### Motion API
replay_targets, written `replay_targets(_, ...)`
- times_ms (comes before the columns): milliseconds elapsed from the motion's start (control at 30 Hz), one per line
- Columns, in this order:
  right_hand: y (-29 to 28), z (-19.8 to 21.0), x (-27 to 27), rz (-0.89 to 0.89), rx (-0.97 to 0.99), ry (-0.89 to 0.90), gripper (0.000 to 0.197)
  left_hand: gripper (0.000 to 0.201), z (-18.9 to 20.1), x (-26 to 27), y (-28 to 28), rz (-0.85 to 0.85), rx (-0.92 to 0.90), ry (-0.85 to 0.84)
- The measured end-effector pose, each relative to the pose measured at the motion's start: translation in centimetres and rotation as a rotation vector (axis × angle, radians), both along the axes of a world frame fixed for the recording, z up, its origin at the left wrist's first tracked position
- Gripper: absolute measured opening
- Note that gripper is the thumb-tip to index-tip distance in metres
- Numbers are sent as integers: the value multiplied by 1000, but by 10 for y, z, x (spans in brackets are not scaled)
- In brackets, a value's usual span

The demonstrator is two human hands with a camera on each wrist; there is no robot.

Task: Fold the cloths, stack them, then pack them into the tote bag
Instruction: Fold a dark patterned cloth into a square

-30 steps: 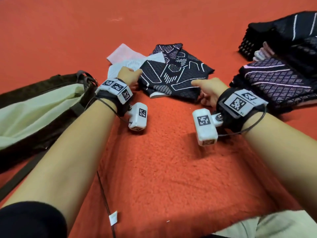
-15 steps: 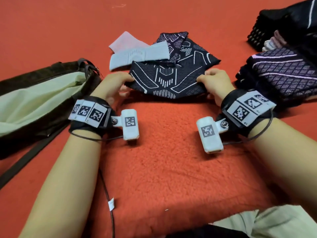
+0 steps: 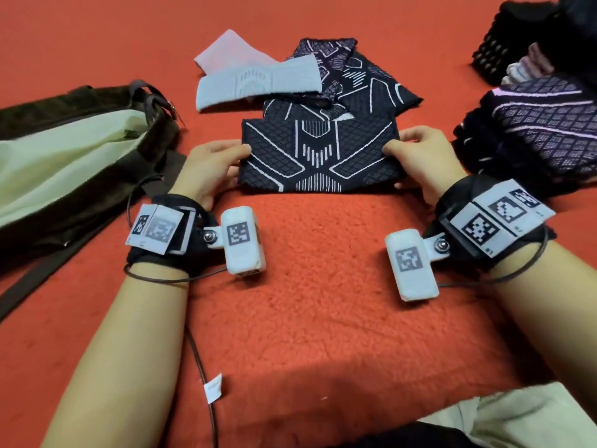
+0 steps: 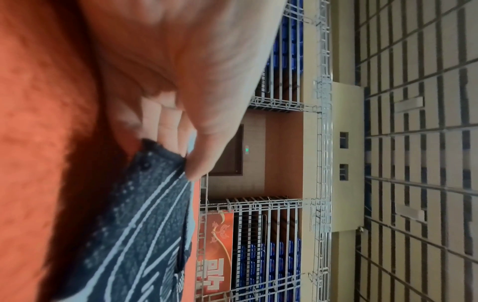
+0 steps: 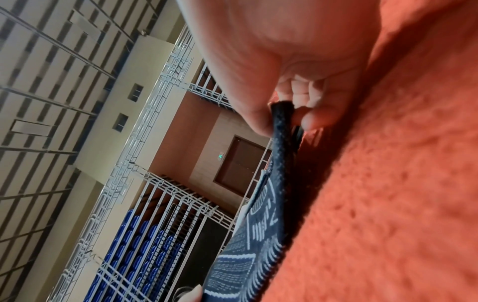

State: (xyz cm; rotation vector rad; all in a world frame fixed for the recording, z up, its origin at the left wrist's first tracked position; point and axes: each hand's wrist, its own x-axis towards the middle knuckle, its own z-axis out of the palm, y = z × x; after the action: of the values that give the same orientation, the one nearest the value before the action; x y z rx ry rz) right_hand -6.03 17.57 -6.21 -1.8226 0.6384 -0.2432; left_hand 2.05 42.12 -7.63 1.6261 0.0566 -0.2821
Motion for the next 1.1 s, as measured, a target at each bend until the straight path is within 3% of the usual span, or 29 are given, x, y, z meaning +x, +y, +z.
replay_targets(167,15,5,12,-3,-52,-80,14,14,-2,2,2,16,-34,-60)
replay_targets(267,31,10,25,78,-232,-88,15,14,-3,3,2,37,-64,-56)
replay_targets(500,72,9,44,340,-530,47,24,20,0,1,-1,15,-69,-52)
replay_targets(767,76,8,42,509,-602,171,31,24,1,0,0,1,-73,-51)
replay_targets(900,63,11,36,688,-728,213,45,24,1,-1,0,0,-70,-54)
replay_targets(1000,55,10,35,647,-836,232,57,20,2,-2,-2,-2,-59,-56)
replay_targets(1100,50,8,37,687,-821,274,75,12,4,-4,-3,-6,-48,-64)
